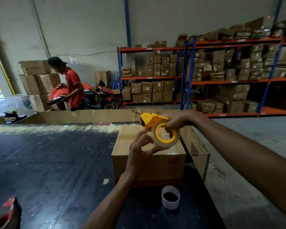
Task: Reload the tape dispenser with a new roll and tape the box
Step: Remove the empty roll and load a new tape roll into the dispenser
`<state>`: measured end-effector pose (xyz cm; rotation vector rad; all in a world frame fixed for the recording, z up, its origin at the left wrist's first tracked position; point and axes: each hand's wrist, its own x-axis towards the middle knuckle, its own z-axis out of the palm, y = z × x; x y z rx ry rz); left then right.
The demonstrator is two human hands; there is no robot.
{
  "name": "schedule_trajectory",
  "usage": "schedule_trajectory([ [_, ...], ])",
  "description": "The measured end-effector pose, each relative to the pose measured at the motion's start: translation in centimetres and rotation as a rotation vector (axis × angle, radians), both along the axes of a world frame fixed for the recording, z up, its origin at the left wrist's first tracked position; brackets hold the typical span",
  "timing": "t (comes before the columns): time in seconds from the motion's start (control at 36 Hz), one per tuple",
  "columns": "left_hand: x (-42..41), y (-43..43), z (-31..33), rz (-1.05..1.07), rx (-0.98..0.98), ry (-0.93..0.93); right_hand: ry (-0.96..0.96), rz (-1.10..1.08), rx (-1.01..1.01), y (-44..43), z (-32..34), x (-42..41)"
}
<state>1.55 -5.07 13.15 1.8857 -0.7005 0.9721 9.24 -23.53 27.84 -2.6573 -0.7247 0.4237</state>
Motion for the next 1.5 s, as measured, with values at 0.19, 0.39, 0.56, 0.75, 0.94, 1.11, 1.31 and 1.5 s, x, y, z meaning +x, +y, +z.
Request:
schedule_trajectory([
  [0.19,-0.3,1.0,1.3,-0.051,0.106,-0.024,0.052,-0.036,-0.003,-0.2,0.4,-0.5],
  [0.39,-0.8,0.5,0.8,-0.007,0.062,-0.049,0.027,-0.077,0.034,0.2,0.5,-0.7],
  [0.56,-1.2,-0.2,0.1,0.066,0.021,-0.064,-0.026,-0.059,0.056,0.0,0.9,-0.6],
  [0.75,-1.1,0.1,0.2,0.097,0.098,-0.137,-0.042,-0.078,0.054,-0.6,1.2,-0.6],
  [0.94,-0.8,0.7,0.7,0.056,0.193,-0.092,-0.024,-0.086,0.072,-1.1,1.0,-0.7],
  [1.11,-0.1,1.5,1.7,0.118,0.177,-0.092,-0.007,-0.107,0.128,-1.4,0.8,-1.1],
  [1.31,0.6,2.0,3.2,0.096,0.121,-0.055,0.062,-0.07,0.122,-1.6,0.4,-2.3],
  [1.5,0.6,1.2,3.5,0.107,0.049,-0.047,0.05,-0.067,0.152,-1.8,0.7,-3.4],
])
